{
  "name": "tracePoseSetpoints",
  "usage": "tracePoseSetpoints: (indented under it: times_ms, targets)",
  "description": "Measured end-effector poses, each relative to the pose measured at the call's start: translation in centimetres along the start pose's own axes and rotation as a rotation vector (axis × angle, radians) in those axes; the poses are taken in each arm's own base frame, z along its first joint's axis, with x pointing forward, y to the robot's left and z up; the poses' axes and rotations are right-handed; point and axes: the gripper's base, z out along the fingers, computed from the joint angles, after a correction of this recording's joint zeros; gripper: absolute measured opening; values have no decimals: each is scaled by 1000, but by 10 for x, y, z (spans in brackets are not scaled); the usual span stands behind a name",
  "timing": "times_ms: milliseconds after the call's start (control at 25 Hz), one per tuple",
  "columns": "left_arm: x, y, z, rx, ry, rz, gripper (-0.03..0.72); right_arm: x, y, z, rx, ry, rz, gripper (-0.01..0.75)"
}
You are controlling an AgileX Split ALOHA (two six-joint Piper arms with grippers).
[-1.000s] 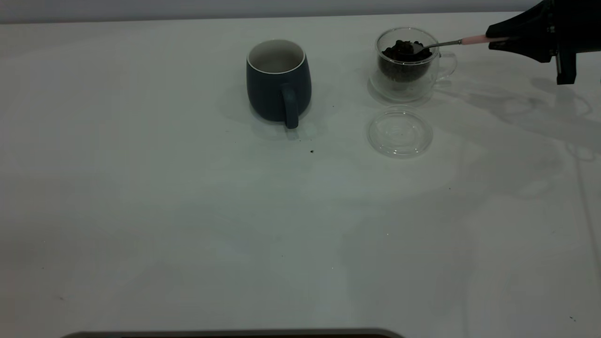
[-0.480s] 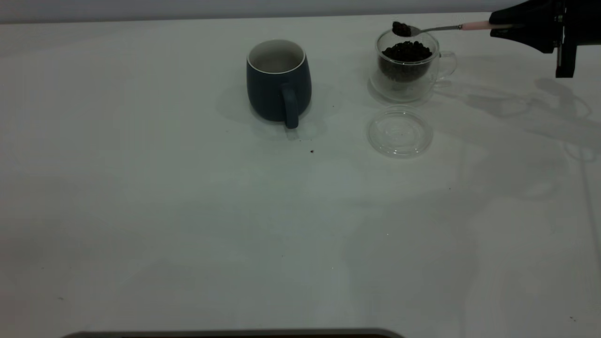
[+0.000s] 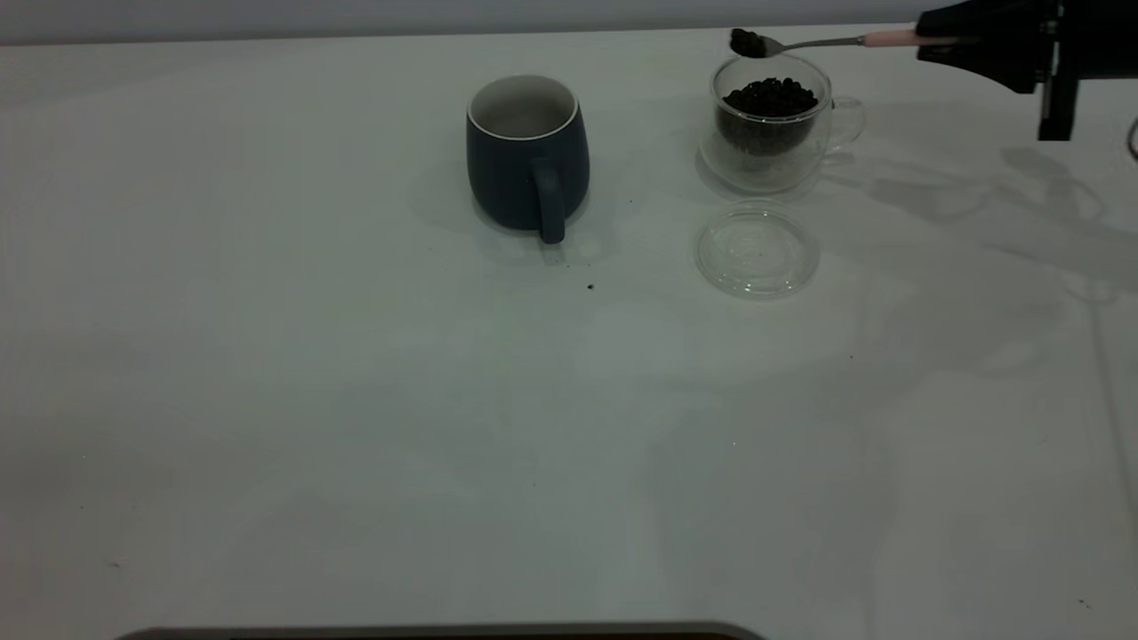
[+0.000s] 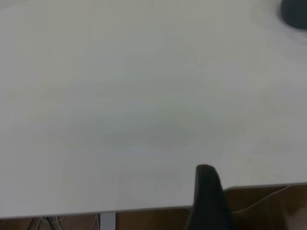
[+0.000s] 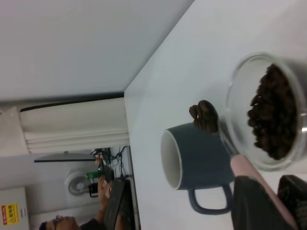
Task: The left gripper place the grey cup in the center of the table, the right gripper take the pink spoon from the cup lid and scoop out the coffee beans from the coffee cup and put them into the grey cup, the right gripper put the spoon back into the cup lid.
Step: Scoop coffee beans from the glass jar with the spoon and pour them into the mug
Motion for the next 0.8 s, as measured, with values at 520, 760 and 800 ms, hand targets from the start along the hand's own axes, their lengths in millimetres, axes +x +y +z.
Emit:
tracePoseSetpoints:
  times_ms: [520,760,800]
  targets:
    - [0,0,0,-1,0,0,567,39,30,67,-53,117,-23,110]
    - [0,0,0,-1,0,-1,567,63,42,96,-56,178,-45,110]
    - [0,0,0,-1,0,-1,567,65,42,100,-45,182,-51,110]
